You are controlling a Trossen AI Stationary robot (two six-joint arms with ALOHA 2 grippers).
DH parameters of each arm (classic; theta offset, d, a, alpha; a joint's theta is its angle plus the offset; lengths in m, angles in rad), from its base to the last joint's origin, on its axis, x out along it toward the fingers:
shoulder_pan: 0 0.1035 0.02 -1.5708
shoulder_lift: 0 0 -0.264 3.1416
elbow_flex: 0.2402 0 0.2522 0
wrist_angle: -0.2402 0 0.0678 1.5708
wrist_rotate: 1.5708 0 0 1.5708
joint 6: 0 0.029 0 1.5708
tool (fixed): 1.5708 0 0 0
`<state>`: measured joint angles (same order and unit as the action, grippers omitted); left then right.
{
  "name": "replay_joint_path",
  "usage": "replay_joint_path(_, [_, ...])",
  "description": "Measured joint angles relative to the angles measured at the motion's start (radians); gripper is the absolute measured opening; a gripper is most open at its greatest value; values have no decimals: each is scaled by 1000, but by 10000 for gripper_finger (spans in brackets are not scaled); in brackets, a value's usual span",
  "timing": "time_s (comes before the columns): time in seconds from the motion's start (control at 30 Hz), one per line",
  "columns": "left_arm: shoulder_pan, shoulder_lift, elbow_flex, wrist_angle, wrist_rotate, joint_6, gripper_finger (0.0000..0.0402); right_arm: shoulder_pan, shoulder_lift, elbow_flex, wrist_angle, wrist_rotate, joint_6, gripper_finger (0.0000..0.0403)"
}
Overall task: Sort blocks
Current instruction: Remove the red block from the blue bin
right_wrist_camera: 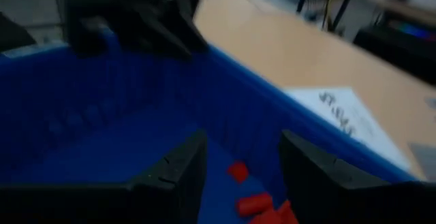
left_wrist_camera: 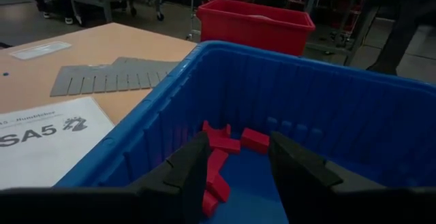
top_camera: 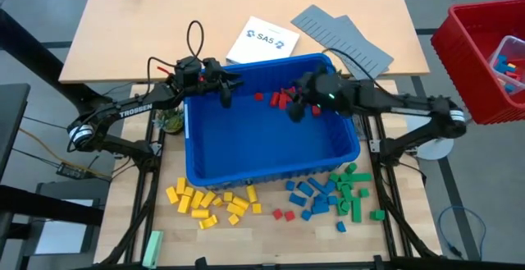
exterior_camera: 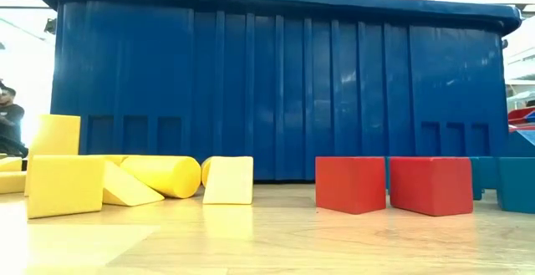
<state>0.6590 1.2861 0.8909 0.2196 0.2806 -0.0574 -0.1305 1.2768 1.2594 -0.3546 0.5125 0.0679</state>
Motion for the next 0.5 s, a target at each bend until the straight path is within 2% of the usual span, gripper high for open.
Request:
replay_joint_path(0.17, [0, 0, 0, 0, 0, 0, 163, -176, 123, 0, -12, -188, 27, 169])
replay_joint_path(0.3, [0, 0, 0, 0, 0, 0, 163, -268, 235, 0, -14, -265, 136, 179])
replay_joint_path(0.5, [0, 0, 0, 0, 0, 0, 163, -328, 371, 0, -16, -343, 245, 222])
